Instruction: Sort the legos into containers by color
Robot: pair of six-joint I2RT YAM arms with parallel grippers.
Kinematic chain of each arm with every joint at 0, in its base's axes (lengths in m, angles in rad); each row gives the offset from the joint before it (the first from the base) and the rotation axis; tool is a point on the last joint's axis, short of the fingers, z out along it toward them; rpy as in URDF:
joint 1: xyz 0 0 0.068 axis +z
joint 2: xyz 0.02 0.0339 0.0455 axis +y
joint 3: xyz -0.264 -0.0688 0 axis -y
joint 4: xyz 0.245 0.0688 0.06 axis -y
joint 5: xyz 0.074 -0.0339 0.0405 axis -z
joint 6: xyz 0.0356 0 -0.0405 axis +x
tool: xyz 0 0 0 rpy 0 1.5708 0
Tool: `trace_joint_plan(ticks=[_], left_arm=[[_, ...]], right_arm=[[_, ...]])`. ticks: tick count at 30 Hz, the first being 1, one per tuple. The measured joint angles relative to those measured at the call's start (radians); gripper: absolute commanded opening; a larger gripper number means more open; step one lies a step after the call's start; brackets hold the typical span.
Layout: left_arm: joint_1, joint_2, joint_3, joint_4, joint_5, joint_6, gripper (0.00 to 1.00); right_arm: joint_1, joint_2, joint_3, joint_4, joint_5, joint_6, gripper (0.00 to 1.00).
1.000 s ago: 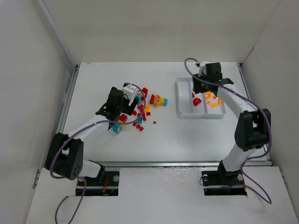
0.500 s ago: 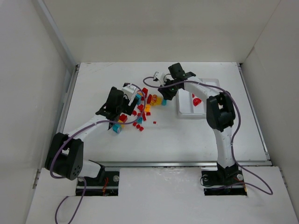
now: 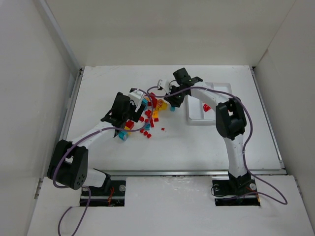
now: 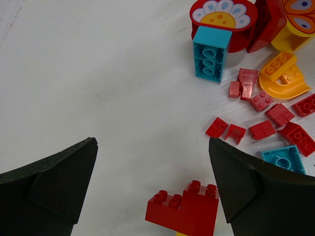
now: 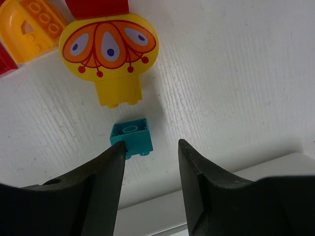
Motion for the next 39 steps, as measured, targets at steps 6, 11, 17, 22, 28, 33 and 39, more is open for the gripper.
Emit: trace_joint_plan(ticks=[6, 11, 17, 22, 28, 33, 39], left_arm=[[0.000, 0.000, 0.000, 0.000, 0.000, 0.000, 0.95], [0.000, 0.000, 0.000, 0.000, -0.001, -0.001, 0.95], [0.002, 0.000, 0.000, 0.000, -0.004, -0.001, 0.95], [0.001, 0.000, 0.000, 0.000, 0.000, 0.000, 0.95], [0.002, 0.001, 0.000, 0.002, 0.000, -0.001, 0.95], [0.002, 0.007, 0.000, 0.006, -0.002, -0.001, 0.95], [0.002, 0.055, 0.017, -0.003, -0.004, -0.004, 0.95]], right_arm=[[0.004, -0.011, -0.014, -0.009, -0.008, -0.009, 0.69], [0.020, -0.010, -0.032, -0.034, 0.009, -0.011, 0.70], [0.026, 0.001, -0.038, -0.049, 0.018, -0.010, 0.70], [0.027, 0.027, -0.037, -0.048, 0.031, -0.005, 0.69], [0.040, 0.030, -0.037, -0.047, 0.040, 0.002, 0.40], [0.051, 0.030, -0.037, -0.043, 0.056, 0.032, 0.11], [0.040, 0.013, -0.040, -0.027, 0.069, 0.109, 0.01]])
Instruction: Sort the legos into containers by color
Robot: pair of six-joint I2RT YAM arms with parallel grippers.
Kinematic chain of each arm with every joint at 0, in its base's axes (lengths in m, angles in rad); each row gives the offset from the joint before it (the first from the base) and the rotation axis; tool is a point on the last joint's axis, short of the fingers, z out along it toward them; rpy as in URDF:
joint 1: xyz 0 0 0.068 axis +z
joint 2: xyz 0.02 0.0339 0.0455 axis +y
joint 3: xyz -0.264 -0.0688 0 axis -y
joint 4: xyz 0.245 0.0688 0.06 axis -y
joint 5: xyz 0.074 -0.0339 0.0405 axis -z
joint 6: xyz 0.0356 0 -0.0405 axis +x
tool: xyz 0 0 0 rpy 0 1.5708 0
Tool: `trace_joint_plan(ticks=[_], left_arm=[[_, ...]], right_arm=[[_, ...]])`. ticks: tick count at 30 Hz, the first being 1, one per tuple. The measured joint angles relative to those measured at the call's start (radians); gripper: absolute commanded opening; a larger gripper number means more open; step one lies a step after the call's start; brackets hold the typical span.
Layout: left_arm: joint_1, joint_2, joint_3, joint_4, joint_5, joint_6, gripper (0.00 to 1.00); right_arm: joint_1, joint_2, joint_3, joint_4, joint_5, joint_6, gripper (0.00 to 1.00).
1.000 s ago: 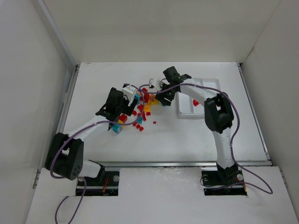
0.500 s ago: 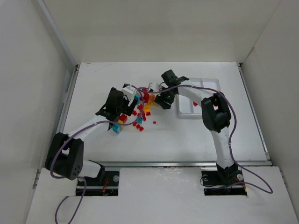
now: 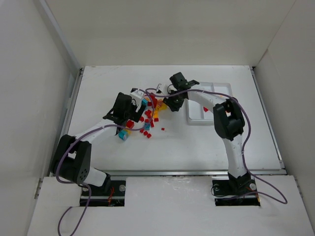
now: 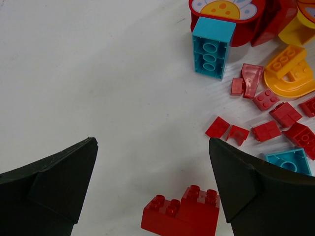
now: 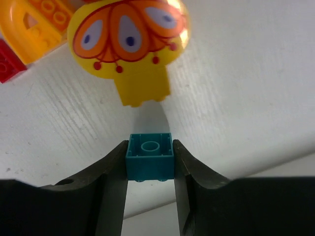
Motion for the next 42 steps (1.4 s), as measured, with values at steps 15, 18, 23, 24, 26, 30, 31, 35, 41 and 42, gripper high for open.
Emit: trace_joint_plan(ticks=[15, 18, 23, 24, 26, 30, 31, 35, 41, 42], left_arm=[[-0.001, 0.031, 0.052, -0.007, 0.003, 0.002, 0.95], [-0.001, 0.031, 0.052, -0.006, 0.002, 0.004, 0.95], [-0.001, 0.031, 0.051, -0.006, 0.001, 0.004, 0.95], [-0.001, 0.031, 0.050, -0.005, 0.000, 0.004, 0.95], [-0.001, 0.030, 0.048, -0.005, 0.001, 0.005, 0.95], [-0.001, 0.026, 0.043, -0.005, 0.002, 0.005, 0.95], [-0.001, 0.023, 0.040, -0.005, 0.004, 0.005, 0.95], [-0.001, 0.002, 0.020, -0.005, 0.011, 0.004, 0.95], [-0.001, -0.063, -0.017, -0.005, 0.002, 0.013, 0.96], [-0.001, -0.075, -0.023, -0.004, -0.002, 0.015, 0.96]], right_arm=[[-0.302, -0.356, -0.217, 0.360, 0.047, 0.469, 0.14], [-0.300, -0.278, -0.203, 0.344, 0.057, 0.488, 0.34], [-0.282, -0.195, -0.203, 0.278, 0.072, 0.506, 0.67], [-0.280, -0.194, -0.203, 0.271, 0.072, 0.507, 0.85], [-0.278, -0.195, -0.199, 0.267, 0.079, 0.510, 1.00], [-0.276, -0.198, -0.189, 0.264, 0.083, 0.502, 1.00], [-0.273, -0.203, -0.188, 0.264, 0.085, 0.498, 1.00], [-0.218, -0.239, -0.192, 0.289, 0.087, 0.431, 1.00], [-0.027, -0.284, -0.208, 0.511, 0.071, 0.438, 1.00], [-0.023, -0.284, -0.205, 0.550, 0.048, 0.477, 1.00]])
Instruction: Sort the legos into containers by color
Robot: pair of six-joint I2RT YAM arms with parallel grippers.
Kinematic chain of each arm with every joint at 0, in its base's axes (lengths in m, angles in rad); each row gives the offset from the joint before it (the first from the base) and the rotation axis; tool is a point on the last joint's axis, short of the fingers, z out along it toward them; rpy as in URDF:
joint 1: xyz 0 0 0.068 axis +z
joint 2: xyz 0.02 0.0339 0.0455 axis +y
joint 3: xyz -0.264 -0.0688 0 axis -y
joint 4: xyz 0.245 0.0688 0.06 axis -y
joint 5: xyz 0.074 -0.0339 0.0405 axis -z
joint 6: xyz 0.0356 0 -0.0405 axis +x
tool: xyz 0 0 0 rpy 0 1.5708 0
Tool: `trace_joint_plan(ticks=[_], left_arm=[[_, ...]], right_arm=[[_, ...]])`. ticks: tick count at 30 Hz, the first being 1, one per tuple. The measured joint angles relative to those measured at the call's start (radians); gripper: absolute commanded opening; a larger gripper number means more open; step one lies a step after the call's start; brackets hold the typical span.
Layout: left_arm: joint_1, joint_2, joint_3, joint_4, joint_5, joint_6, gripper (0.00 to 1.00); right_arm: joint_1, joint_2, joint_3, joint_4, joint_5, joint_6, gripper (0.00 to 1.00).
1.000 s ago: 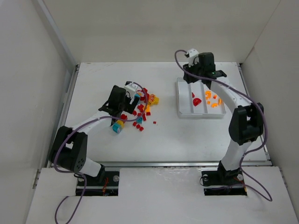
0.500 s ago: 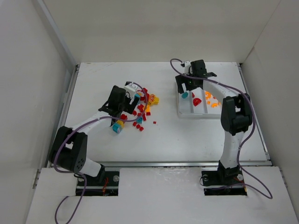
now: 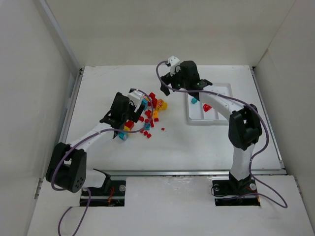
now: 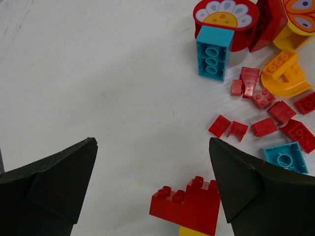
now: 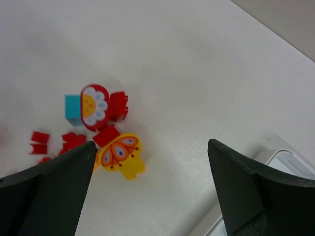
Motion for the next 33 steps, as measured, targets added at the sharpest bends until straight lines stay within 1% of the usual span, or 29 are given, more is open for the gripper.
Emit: trace_joint_plan(ticks=[1, 2, 3, 6, 7, 8, 10, 11, 12, 14, 15, 17, 18, 19, 20, 23, 24, 26, 29, 33], left_arm=[[0.000, -0.013, -0.007, 0.001, -0.004, 0.002, 0.96], [0.000, -0.025, -0.013, -0.001, -0.007, 0.004, 0.99], [0.000, -0.036, -0.019, -0.005, -0.009, 0.004, 0.99], [0.000, -0.051, -0.019, -0.036, 0.003, -0.008, 0.99], [0.000, -0.053, -0.017, -0.050, 0.011, -0.017, 0.99], [0.000, -0.053, -0.012, -0.070, 0.022, -0.028, 0.99], [0.001, -0.053, 0.004, -0.108, 0.053, -0.051, 0.99], [0.001, -0.053, 0.013, -0.120, 0.070, -0.063, 0.99], [0.001, -0.053, 0.023, -0.129, 0.081, -0.075, 0.99], [0.001, -0.052, 0.039, -0.140, 0.098, -0.097, 0.99], [0.001, -0.049, 0.048, -0.145, 0.101, -0.108, 0.99], [0.001, -0.036, 0.070, -0.151, 0.100, -0.129, 0.99], [0.001, -0.026, 0.083, -0.153, 0.097, -0.139, 0.99], [0.001, -0.015, 0.096, -0.154, 0.097, -0.146, 0.99], [0.001, -0.005, 0.106, -0.154, 0.097, -0.153, 0.99], [0.001, 0.018, 0.131, -0.156, 0.100, -0.161, 0.99], [0.001, 0.022, 0.134, -0.156, 0.101, -0.165, 0.99], [0.001, 0.023, 0.134, -0.159, 0.101, -0.172, 0.99], [0.001, 0.023, 0.134, -0.158, 0.100, -0.184, 0.99], [0.001, 0.023, 0.131, -0.158, 0.091, -0.190, 0.99]], right_arm=[[-0.006, 0.004, 0.016, 0.018, -0.021, 0.042, 1.00], [-0.027, 0.019, 0.058, 0.033, -0.054, 0.092, 1.00], [-0.053, 0.039, 0.102, 0.055, -0.101, 0.131, 1.00], [-0.167, 0.134, 0.277, 0.165, -0.319, 0.302, 1.00], [-0.207, 0.172, 0.327, 0.228, -0.416, 0.384, 1.00], [-0.242, 0.221, 0.378, 0.308, -0.507, 0.503, 1.00], [-0.299, 0.321, 0.461, 0.471, -0.644, 0.732, 1.00], [-0.322, 0.363, 0.460, 0.562, -0.701, 0.841, 1.00], [-0.335, 0.378, 0.432, 0.603, -0.729, 0.900, 1.00], [-0.346, 0.374, 0.290, 0.642, -0.726, 0.953, 1.00], [-0.344, 0.358, 0.229, 0.613, -0.714, 0.922, 1.00], [-0.321, 0.319, 0.151, 0.453, -0.610, 0.777, 1.00], [-0.296, 0.294, 0.148, 0.353, -0.500, 0.689, 1.00], [-0.269, 0.267, 0.148, 0.289, -0.403, 0.599, 1.00], [-0.226, 0.221, 0.148, 0.223, -0.244, 0.482, 1.00], [-0.092, 0.098, 0.162, 0.165, 0.122, 0.218, 1.00], [-0.047, 0.069, 0.185, 0.164, 0.215, 0.157, 1.00], [0.016, 0.037, 0.247, 0.170, 0.352, 0.095, 1.00], [0.024, 0.014, 0.294, 0.189, 0.428, 0.040, 1.00], [-0.029, 0.037, 0.290, 0.173, 0.404, -0.013, 1.00]])
